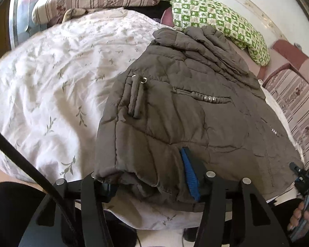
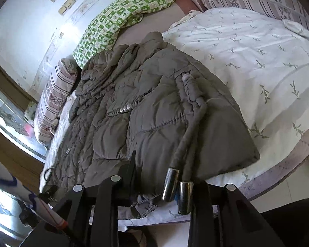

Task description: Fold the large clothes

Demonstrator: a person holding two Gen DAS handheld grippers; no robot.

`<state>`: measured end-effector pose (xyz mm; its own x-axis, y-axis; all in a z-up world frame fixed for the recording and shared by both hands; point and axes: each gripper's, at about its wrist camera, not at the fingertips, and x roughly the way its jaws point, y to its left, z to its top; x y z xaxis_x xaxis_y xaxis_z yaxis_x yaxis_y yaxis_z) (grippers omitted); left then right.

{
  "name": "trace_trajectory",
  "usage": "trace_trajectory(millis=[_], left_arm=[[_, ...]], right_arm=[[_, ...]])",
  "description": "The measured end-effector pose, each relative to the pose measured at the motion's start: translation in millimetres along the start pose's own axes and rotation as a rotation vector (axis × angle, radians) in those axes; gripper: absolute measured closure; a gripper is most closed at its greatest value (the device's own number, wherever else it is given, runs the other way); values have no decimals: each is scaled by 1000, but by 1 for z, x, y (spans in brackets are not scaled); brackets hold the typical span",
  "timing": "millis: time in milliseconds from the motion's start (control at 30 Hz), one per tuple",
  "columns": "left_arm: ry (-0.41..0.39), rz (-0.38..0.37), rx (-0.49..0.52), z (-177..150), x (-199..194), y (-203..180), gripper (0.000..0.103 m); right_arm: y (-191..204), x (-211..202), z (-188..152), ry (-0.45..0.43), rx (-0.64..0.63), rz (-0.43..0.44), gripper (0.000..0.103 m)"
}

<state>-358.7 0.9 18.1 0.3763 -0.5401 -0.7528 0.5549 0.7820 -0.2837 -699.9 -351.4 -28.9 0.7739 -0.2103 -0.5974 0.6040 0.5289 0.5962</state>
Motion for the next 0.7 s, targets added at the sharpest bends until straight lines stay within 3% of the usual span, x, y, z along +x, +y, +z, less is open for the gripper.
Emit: trace_trajectory(millis=[67,133,233,333,700], left_arm=[[-1,-3,-2,0,0,0,48],[-13,-11,20,0,-1,-3,63],[-36,2,61,0,-5,-11,76],[-50,11,85,4,-11,-16,80],[-111,18,133,16,-33,-30,82]], right_arm=[[-2,-1,0,2,14,8,70],[-1,-3,0,1,8,-2,75],[10,-2,-1,-3,-52,-42,84],[25,-8,1,-33,-123,-74,86],[40,-36,13,-105,-169,-15,88]])
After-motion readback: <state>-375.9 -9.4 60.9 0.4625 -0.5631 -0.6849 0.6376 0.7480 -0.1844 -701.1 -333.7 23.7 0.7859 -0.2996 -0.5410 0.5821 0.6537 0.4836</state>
